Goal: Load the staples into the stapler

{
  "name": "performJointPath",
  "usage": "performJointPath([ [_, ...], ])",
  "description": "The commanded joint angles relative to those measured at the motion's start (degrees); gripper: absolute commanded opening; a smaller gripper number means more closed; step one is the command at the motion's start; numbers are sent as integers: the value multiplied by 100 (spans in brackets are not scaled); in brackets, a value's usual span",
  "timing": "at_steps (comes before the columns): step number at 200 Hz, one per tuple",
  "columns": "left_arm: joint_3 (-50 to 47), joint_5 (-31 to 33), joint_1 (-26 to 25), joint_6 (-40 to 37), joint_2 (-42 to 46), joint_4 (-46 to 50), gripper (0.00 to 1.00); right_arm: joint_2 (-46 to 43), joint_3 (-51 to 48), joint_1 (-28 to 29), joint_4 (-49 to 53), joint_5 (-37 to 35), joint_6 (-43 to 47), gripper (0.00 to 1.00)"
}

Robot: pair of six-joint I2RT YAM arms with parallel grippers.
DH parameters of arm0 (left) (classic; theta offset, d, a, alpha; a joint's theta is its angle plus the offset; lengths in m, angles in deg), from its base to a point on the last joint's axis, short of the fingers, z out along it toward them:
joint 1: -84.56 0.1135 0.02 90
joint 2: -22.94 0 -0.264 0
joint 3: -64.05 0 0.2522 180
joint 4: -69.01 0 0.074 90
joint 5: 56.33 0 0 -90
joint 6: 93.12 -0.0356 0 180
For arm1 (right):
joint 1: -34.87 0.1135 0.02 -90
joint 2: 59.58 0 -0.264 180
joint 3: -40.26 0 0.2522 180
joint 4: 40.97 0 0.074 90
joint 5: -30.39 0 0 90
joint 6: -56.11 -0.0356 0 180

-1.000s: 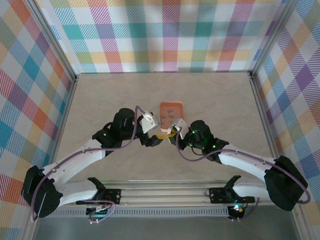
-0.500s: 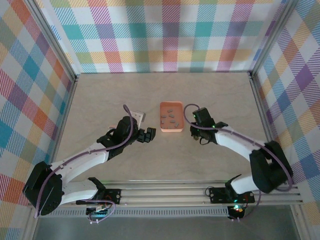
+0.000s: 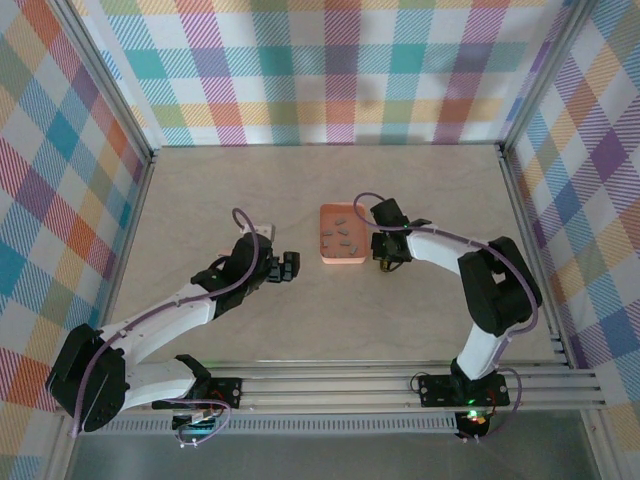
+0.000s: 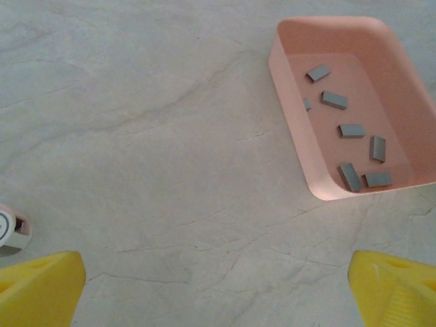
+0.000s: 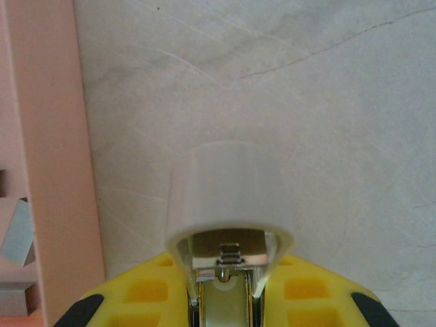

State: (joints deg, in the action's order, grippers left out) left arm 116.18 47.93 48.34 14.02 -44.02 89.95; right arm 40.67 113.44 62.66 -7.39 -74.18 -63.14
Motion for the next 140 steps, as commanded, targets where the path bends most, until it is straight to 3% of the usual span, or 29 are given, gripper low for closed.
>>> performJointPath([
  [1, 149, 69, 88, 121, 35, 161, 99, 84, 184, -10, 106, -102, -124, 15],
  [140, 558, -413, 415, 471, -429, 582, 100, 158, 127, -2, 128, 143, 363, 27],
])
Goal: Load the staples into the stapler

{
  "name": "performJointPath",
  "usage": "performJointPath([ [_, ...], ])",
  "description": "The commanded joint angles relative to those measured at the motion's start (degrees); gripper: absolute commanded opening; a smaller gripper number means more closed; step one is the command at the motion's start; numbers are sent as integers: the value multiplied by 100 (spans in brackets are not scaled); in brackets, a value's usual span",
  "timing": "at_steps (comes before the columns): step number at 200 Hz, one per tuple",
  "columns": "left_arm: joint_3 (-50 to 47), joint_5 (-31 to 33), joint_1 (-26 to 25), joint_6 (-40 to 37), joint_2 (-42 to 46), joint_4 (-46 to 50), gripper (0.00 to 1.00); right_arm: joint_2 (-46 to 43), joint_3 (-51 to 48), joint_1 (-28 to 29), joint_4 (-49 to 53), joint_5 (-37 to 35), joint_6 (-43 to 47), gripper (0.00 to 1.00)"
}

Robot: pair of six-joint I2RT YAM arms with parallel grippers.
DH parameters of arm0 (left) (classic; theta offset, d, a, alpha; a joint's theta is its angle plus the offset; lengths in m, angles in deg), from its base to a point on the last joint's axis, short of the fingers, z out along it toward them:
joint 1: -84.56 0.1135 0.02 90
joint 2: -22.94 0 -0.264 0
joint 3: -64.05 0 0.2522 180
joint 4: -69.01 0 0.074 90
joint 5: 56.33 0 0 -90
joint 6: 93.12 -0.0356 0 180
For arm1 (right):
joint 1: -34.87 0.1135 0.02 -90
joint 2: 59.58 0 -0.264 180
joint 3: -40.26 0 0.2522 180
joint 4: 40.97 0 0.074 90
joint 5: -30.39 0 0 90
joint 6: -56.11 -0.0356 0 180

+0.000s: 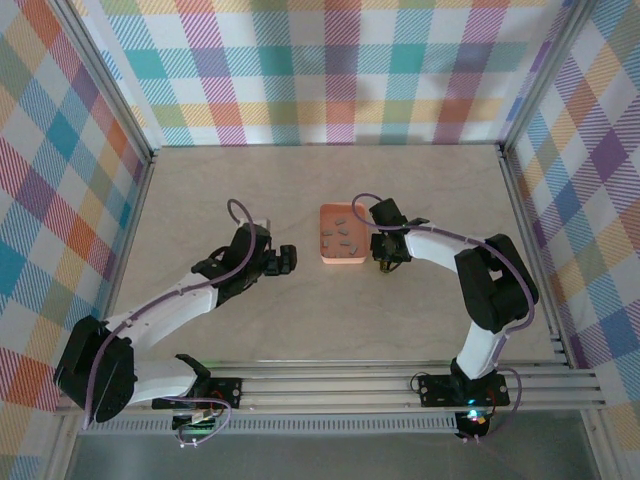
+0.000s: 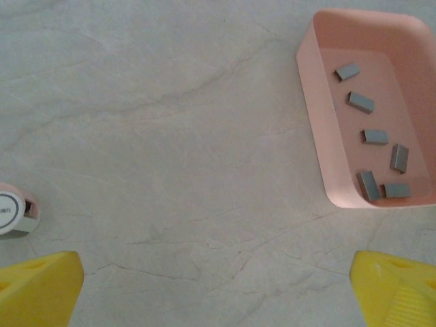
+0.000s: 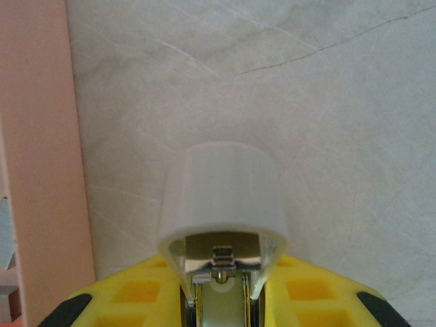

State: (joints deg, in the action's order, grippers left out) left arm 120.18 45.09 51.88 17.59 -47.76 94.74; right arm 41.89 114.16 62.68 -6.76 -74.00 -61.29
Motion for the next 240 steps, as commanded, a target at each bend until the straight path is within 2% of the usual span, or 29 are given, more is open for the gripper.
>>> performJointPath([
  [1, 162, -126, 61, 120, -52, 104, 100, 33, 48, -4, 60, 128, 180, 27],
  [48, 173, -117, 138, 263, -11, 242, 100, -397, -114, -4, 18, 260, 129, 49],
  [91, 136, -523, 525, 798, 120, 344, 100, -1253, -209, 10, 314, 74, 121, 53],
  [99, 139, -589, 618, 900, 127, 603, 100, -1451, -272, 38, 297, 102, 112, 54],
  [155, 40, -635, 1441, 2347, 175, 1296, 100, -2179, -752, 329, -118, 601, -191, 58],
  [201, 266, -645, 1898, 2894, -482, 1675, 99, -2219, -855, 417, -324, 788, -216, 59],
  [240, 641, -540, 2072, 2959, -1180, 1728, 96, -2308, -937, 418, -384, 838, -152, 60],
])
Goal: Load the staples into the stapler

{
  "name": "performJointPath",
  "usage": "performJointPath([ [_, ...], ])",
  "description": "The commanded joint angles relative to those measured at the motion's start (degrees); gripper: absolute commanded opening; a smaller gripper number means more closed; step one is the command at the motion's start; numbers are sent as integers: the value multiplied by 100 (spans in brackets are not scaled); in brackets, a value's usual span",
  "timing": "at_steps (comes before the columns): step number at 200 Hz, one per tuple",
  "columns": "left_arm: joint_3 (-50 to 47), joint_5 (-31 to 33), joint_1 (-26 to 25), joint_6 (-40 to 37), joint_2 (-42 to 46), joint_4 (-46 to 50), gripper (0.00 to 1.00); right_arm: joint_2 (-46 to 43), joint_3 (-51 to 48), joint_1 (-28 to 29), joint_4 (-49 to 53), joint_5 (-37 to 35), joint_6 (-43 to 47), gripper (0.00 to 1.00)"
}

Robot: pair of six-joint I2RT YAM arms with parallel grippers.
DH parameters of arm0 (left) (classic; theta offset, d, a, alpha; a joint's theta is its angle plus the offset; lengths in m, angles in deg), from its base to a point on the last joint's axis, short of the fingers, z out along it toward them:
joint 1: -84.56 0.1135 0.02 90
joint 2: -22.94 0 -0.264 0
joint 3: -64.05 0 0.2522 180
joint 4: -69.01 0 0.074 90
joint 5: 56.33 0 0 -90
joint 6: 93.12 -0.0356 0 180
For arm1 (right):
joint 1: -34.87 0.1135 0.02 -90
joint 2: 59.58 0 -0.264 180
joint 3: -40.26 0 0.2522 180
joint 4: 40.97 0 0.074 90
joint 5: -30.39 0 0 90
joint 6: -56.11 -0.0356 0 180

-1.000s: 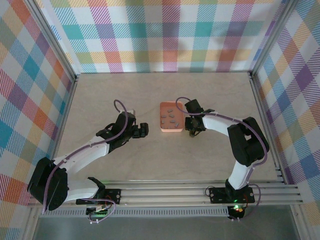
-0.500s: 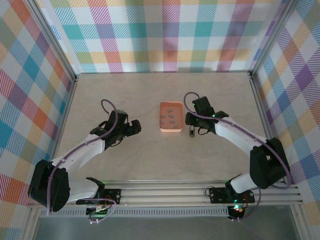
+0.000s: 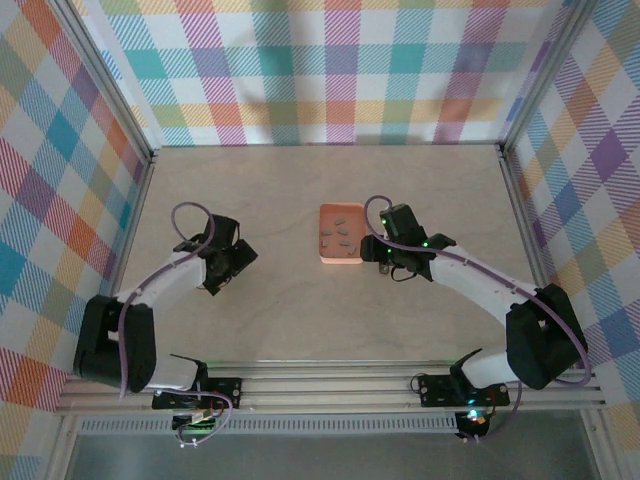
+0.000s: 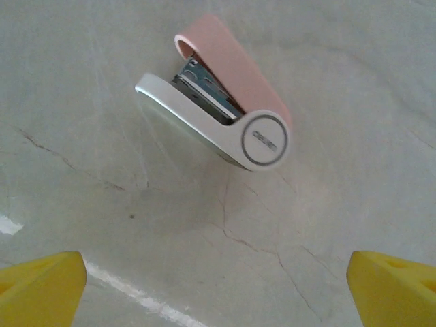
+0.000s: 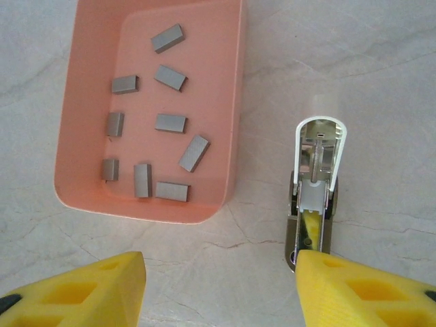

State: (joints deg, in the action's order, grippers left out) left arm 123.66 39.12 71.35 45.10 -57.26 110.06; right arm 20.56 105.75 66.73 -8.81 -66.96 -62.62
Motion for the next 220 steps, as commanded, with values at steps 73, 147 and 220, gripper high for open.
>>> performJointPath([
  [73, 1106, 212, 214, -39, -1393, 242, 87, -449, -448, 12, -308, 53, -80, 62],
  [147, 1442, 531, 213, -356, -1865, 267, 73, -548, -514, 13, -389, 71, 57, 62],
  [220, 1603, 540, 213, -463, -2284, 220, 59, -534, -514, 9, -454, 77, 96, 62],
])
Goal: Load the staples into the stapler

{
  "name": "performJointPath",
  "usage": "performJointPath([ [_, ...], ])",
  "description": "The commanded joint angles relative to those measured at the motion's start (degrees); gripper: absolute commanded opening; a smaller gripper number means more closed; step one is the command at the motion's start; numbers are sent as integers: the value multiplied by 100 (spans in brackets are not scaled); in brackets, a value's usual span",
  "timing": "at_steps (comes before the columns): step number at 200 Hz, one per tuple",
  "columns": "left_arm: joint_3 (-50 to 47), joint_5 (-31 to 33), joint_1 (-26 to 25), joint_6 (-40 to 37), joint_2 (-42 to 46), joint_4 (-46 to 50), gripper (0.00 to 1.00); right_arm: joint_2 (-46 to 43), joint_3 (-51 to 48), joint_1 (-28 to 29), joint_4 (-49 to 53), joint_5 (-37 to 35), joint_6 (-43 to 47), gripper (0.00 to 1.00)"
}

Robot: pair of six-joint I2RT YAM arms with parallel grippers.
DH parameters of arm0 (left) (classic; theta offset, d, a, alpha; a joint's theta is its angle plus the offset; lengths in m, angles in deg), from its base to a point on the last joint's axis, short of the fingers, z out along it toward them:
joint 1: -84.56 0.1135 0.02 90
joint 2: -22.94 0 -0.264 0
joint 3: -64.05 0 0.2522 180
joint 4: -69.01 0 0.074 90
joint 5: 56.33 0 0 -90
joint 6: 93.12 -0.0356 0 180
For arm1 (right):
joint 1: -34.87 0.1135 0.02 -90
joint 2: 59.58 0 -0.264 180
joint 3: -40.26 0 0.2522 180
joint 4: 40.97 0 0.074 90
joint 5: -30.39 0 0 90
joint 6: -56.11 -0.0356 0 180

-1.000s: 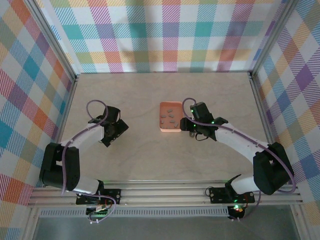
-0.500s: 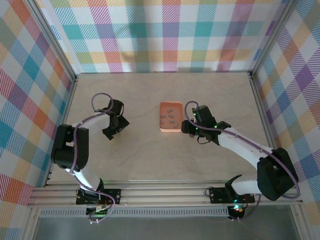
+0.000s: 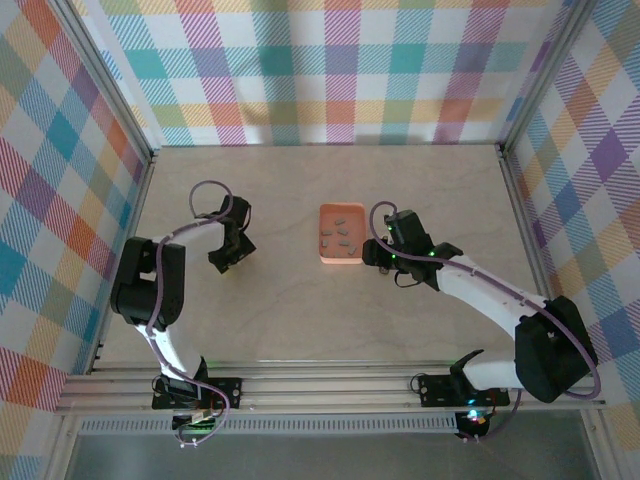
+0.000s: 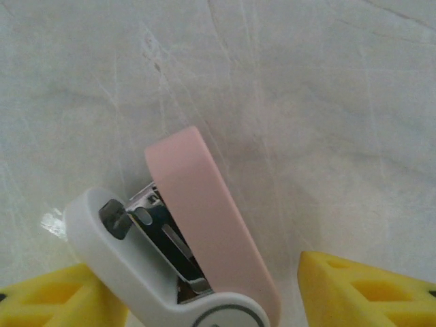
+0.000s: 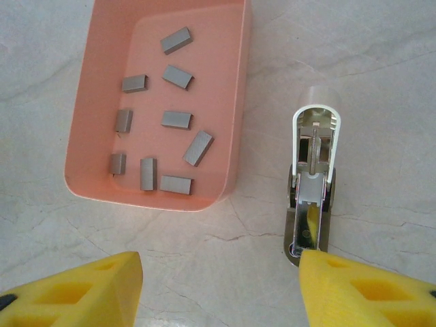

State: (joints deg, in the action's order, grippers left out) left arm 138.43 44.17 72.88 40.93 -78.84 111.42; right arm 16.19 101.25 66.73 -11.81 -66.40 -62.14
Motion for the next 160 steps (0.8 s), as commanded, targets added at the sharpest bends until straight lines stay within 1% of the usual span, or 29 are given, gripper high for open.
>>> performJointPath([
  [1, 125, 33, 60, -46, -129, 91, 58, -97, -60, 7, -153, 20, 48, 62],
  [22, 130, 30, 61, -76, -121, 114, 51, -113, -54, 14, -135, 5, 67, 62],
  [32, 116, 46, 61, -94, -99, 128, 46, -105, -48, 9, -138, -5, 65, 62],
  [43, 117, 59, 61, -133, -51, 179, 37, -114, -55, 9, -151, -12, 78, 62],
  [58, 109, 66, 50, -204, 71, 252, 32, -130, -55, 8, -191, -7, 72, 62],
  [95, 50, 3, -37, -579, 758, 373, 23, -251, -96, 9, -341, 61, 61, 62],
  [110, 0, -16, -176, -867, 1144, 329, 17, -352, -144, 5, -492, 148, 56, 61],
  [115, -28, -35, -224, -1012, 1282, 266, 11, -383, -173, 5, -548, 199, 56, 61],
  [124, -107, -175, -319, -1308, 1517, 99, 3, -460, -218, 10, -680, 295, 57, 61],
  [142, -356, -475, -492, -1790, 1994, -324, 1, -604, -313, 5, -968, 571, 76, 61],
  [152, -554, -851, -561, -2123, 2263, -737, 0, -686, -361, 5, -1148, 762, 78, 61],
  [160, -732, -1270, -589, -2365, 2462, -1106, 0, -741, -395, 10, -1274, 928, 83, 61],
])
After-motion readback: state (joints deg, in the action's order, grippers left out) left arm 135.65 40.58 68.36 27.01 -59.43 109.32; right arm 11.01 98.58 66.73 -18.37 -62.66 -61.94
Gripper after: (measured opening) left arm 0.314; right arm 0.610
